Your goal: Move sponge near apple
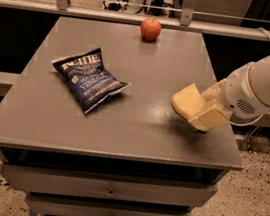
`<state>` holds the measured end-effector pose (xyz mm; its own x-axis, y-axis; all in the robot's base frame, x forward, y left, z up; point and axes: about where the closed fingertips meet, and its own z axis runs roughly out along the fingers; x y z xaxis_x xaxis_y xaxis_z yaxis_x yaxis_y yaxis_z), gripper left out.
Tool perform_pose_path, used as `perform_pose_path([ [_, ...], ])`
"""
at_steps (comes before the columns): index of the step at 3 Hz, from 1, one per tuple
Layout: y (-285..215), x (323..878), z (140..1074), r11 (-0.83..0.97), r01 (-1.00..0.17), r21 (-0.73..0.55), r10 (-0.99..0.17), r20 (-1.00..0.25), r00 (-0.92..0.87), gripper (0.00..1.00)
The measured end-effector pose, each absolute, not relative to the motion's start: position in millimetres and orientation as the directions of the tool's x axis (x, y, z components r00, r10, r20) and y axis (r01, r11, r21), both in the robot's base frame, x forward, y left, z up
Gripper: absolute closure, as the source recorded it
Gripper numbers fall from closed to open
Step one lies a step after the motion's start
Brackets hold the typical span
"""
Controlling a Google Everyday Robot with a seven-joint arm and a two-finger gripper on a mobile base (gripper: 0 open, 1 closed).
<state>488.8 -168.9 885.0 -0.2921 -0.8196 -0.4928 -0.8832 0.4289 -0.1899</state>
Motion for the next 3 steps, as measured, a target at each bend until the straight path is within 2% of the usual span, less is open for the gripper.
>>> perform_pose_path([
  [2, -169, 501, 888, 0.428, -0.874, -0.23, -0.826, -0.492, -0.275, 1.0],
  [3, -171, 544, 915, 0.407, -0.839, -0.361, -0.848, -0.491, -0.2, 1.0],
])
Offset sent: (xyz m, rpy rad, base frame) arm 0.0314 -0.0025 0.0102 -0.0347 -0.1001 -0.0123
